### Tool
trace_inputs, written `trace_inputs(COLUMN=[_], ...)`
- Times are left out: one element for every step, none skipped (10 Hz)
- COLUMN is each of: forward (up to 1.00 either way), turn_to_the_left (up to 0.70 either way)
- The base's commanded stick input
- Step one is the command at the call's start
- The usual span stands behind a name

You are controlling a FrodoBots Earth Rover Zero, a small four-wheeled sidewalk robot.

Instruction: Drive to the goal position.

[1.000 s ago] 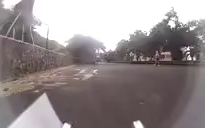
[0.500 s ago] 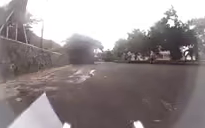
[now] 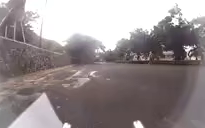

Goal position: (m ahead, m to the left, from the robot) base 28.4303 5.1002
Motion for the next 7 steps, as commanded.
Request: trace_inputs(forward=[1.00,1.00,1.00,1.00,1.00,1.00,1.00], turn_to_the_left=[0.00,-0.01,-0.02,-0.15,-0.07,-0.01,-0.09])
